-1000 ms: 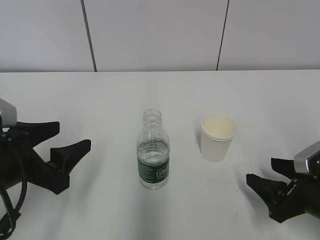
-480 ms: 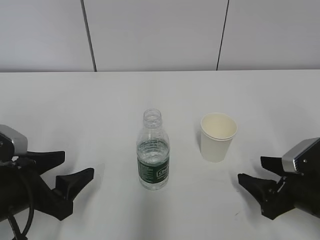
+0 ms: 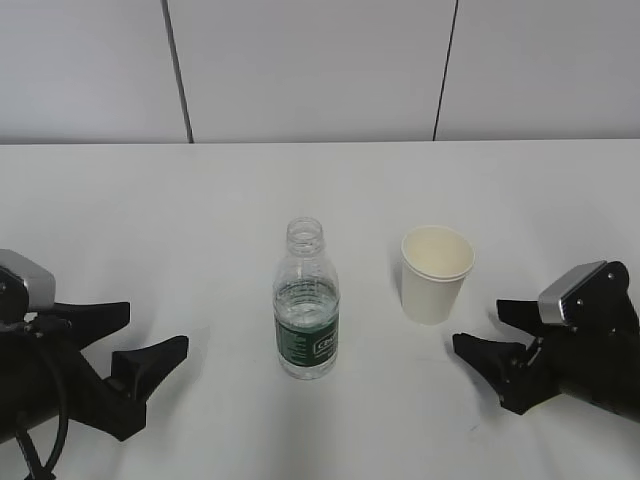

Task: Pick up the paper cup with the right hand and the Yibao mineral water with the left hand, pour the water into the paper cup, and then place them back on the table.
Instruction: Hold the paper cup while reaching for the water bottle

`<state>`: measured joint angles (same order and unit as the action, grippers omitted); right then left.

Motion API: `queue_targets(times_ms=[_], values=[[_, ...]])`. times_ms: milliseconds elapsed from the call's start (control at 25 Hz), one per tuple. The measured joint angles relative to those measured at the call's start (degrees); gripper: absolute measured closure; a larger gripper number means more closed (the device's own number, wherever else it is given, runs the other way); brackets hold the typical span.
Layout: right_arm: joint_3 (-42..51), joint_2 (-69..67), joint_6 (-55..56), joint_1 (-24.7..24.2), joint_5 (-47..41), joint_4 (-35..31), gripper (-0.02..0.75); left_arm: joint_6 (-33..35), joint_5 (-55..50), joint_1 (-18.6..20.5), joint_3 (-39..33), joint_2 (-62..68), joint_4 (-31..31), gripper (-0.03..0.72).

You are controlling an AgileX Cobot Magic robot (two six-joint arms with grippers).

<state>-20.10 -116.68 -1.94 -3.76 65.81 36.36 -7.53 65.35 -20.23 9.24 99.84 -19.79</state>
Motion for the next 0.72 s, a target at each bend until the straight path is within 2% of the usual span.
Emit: queue_targets(times_ms=[720], values=[[-8.7, -4.8, 0.9, 0.0, 0.0, 3.6, 0.11, 0.0, 0.0, 0.0, 0.0, 0.0, 0.0, 0.167]])
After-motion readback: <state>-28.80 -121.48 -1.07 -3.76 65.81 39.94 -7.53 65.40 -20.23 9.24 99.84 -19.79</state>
